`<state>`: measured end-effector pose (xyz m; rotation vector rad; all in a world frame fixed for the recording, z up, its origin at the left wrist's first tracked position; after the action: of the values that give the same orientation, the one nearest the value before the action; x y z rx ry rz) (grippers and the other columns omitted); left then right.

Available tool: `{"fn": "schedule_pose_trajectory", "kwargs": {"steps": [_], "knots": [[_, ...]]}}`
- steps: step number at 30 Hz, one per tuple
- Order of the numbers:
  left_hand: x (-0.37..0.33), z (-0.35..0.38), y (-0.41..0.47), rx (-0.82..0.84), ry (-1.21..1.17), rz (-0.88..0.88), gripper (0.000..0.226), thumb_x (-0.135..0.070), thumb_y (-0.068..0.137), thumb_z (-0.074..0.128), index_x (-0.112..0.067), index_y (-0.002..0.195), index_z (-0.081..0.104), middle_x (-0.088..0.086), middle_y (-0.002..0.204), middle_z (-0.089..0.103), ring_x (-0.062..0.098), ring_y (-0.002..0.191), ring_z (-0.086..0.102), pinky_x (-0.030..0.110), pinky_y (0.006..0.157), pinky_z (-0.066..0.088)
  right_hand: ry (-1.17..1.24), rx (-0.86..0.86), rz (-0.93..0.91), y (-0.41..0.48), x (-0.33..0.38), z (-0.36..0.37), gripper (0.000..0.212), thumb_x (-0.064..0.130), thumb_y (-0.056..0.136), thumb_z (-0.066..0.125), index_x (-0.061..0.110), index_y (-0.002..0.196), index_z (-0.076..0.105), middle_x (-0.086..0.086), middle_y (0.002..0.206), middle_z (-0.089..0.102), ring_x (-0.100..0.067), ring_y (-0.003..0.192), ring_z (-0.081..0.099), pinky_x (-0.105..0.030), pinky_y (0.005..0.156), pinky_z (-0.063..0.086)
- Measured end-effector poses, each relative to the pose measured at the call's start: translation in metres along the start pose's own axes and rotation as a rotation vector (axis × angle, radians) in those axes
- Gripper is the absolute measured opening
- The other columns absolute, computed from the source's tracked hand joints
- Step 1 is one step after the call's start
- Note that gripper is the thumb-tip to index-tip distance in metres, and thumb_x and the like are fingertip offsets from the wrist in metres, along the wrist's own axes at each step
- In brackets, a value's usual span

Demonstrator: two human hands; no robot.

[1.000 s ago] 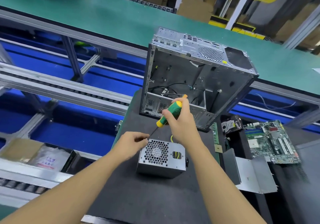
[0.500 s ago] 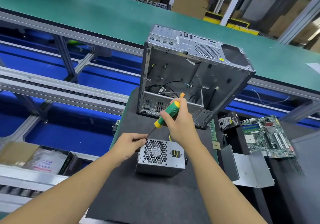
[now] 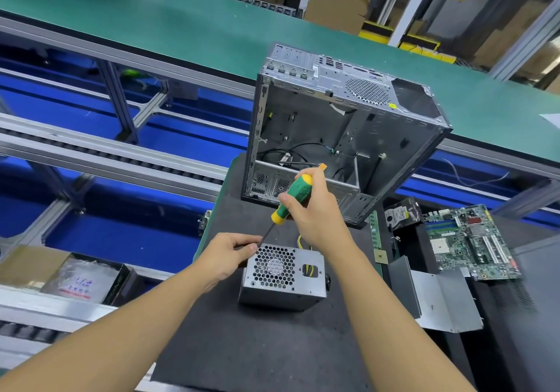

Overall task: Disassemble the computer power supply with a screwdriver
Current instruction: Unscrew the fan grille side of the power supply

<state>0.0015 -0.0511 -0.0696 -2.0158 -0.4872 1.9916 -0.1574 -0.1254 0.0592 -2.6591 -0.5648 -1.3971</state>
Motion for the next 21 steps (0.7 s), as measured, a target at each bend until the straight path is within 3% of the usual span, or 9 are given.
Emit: {"fn": "schedule_pose_trajectory", "kwargs": {"steps": [2,4,8,13,17,21], "knots": [[0.000,0.001,0.001,0.004,-0.012,0.000,0.026,-0.008,0.099,0.059,-0.014,0.122,0.070,0.001,0.103,0.077,0.016,0.101,0.072,0.032,0.096,0.055,-0.007,0.013,-0.011,-0.001,0.003,0.000,0.032,0.037,0.094,0.064,0.031,0.107,0.036,-0.005,0.081,0.069,-0.026,0.064,0.066,-0.048,0.054,0.055],[0.000,0.001,0.001,0.001,-0.021,-0.003,0.026,-0.008,0.099,0.058,-0.014,0.122,0.069,0.001,0.103,0.077,0.017,0.101,0.072,0.034,0.096,0.055,-0.043,0.021,-0.045,0.000,0.007,-0.001,0.032,0.035,0.093,0.065,0.032,0.105,0.036,-0.002,0.080,0.067,-0.017,0.057,0.059,-0.041,0.053,0.053],[0.001,0.002,-0.001,0.020,-0.049,-0.007,0.026,-0.006,0.100,0.058,-0.009,0.123,0.069,0.006,0.105,0.077,0.021,0.103,0.072,0.038,0.098,0.055,-0.145,0.041,-0.177,-0.001,0.021,0.008,0.039,0.041,0.088,0.071,0.032,0.101,0.036,0.007,0.068,0.057,-0.003,0.054,0.051,-0.016,0.047,0.041],[-0.003,0.001,-0.006,0.033,-0.004,0.001,0.027,-0.006,0.098,0.059,-0.010,0.124,0.069,0.005,0.106,0.076,0.017,0.103,0.072,0.028,0.093,0.056,-0.267,-0.083,-0.211,0.002,0.029,0.012,0.053,0.054,0.081,0.073,0.028,0.085,0.026,0.007,0.057,0.041,-0.009,0.047,0.036,-0.019,0.043,0.033],[-0.006,-0.002,-0.007,0.019,0.113,0.050,0.027,-0.010,0.097,0.063,-0.017,0.122,0.071,-0.004,0.102,0.077,0.000,0.095,0.070,0.008,0.076,0.052,-0.291,0.056,-0.208,0.002,0.032,0.015,0.050,0.052,0.083,0.072,0.029,0.088,0.028,0.007,0.060,0.046,-0.007,0.048,0.039,-0.022,0.045,0.031],[-0.012,-0.003,-0.007,0.028,0.225,0.076,0.024,-0.016,0.096,0.067,-0.024,0.117,0.072,-0.014,0.097,0.077,-0.007,0.094,0.068,0.007,0.081,0.051,-0.336,0.100,-0.180,0.008,0.041,0.013,0.047,0.051,0.086,0.069,0.029,0.087,0.028,0.007,0.077,0.048,-0.009,0.065,0.046,-0.026,0.051,0.032]]}}
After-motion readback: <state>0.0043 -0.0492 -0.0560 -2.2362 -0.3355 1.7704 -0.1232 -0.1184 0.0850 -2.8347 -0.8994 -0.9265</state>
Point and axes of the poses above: each hand's wrist, its own y-axis towards the middle knuckle, its own z-axis out of the palm, x = y × z, the point moved 4 cm from there along y, towards the middle knuckle
